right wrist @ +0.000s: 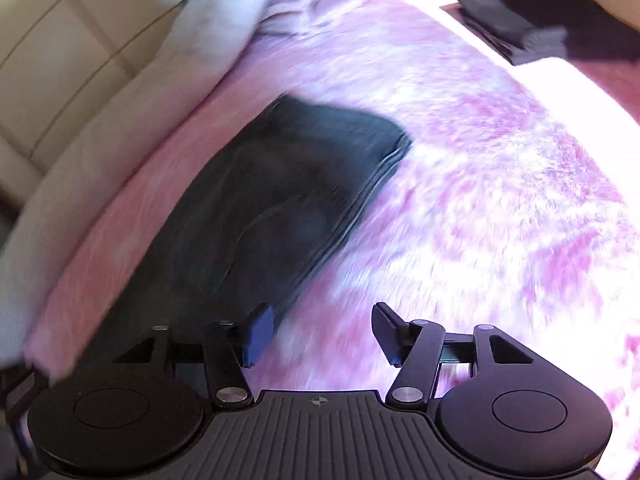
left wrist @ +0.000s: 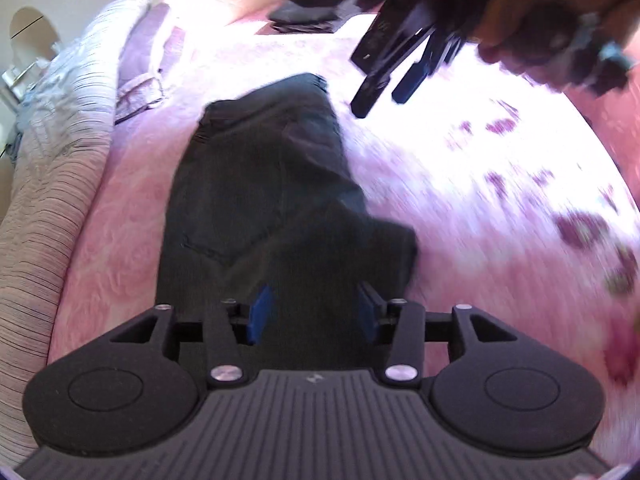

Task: Fold clothes

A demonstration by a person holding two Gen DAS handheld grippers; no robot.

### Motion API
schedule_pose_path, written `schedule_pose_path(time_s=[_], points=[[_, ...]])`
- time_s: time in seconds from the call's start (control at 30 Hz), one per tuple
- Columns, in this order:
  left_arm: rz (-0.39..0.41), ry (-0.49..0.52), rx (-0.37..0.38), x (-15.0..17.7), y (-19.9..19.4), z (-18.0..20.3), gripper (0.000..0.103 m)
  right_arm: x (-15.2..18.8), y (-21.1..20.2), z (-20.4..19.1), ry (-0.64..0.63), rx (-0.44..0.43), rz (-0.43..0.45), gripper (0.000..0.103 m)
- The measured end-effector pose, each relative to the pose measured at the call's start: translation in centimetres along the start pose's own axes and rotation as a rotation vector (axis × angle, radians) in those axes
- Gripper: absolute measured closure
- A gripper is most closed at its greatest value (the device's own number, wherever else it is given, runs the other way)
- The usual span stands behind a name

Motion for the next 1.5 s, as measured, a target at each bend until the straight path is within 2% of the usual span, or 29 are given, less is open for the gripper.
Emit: schedule_pose_path(time_s=[0.1,0.27,0.3,0.37,0.53,0.67,0.77,0.8,0.87,1.03,1.13,1.23,1.4,1.5], points=[[-0.031,-0.029,-0.001,-1.5,1.9,-0.6,0.059,-3.8,4.2,3.1,0.140,-0.049,0.005,0.044],[-0.082,-0.076,-0.002,-3.8,5.1,-1.6,0.061,-7.9,8.9,5.5,0.308,-0.152,-0.027,0.046],[-0.097,-0.065,0.006,-3.8,5.5,-1.4,0.063,-8.7,9.8,6.0,0.339,-0.169,-0.035,0.063],[-0.126,-0.045,0.022,-3.7,6.1,-1.0,0.064,-10.1,10.4,6.9,0.361,-0.168,-0.079,0.072],[-0.158,-0.051,0.047,-3.6,6.9,-1.3,0.064,-13.5,12.0,8.0,0.301,-0.195,-0.110,0.074],[-0.161,-0.112,0.033,-2.8,5.7,-2.3,0.063,-13.2,11.9,7.4,0.196,-0.197,-0.115,0.071],[-0.162,-0.162,0.006,-1.3,3.5,-2.4,0.063,-13.1,10.5,7.4,0.160,-0.156,-0.091,0.060],[-0.162,-0.186,-0.008,-0.3,2.4,-2.4,0.062,-13.1,9.8,7.1,0.129,-0.139,-0.077,0.056],[-0.170,-0.235,-0.038,2.1,0.2,-2.3,0.061,-12.8,8.3,6.0,0.066,-0.096,-0.064,0.055],[-0.239,-0.359,-0.127,11.8,-6.0,-2.2,0.061,-8.8,5.0,0.5,-0.132,-0.067,-0.060,0.055],[-0.282,-0.459,-0.190,19.0,-10.0,-3.3,0.060,-3.8,3.7,-5.4,-0.321,-0.092,-0.094,0.055],[-0.316,-0.572,-0.274,26.3,-14.3,-5.2,0.060,2.7,2.9,-12.0,-0.502,-0.136,-0.135,0.055],[-0.346,-0.712,-0.389,37.6,-20.2,-9.2,0.059,13.9,3.9,-22.7,-0.759,-0.211,-0.219,0.055],[-0.323,-0.747,-0.387,42.2,-21.6,-11.8,0.059,18.7,4.9,-28.3,-0.882,-0.241,-0.248,0.055]])
Point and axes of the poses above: each gripper's, at about its wrist camera, not at the fingertips, and y roughly the way its jaws point, z to its right, x to its underside, the point moved 5 cm from there along y, roughly the way its jaws point, and after that the axes turned 4 degrees about x, right-handed, at the moved point
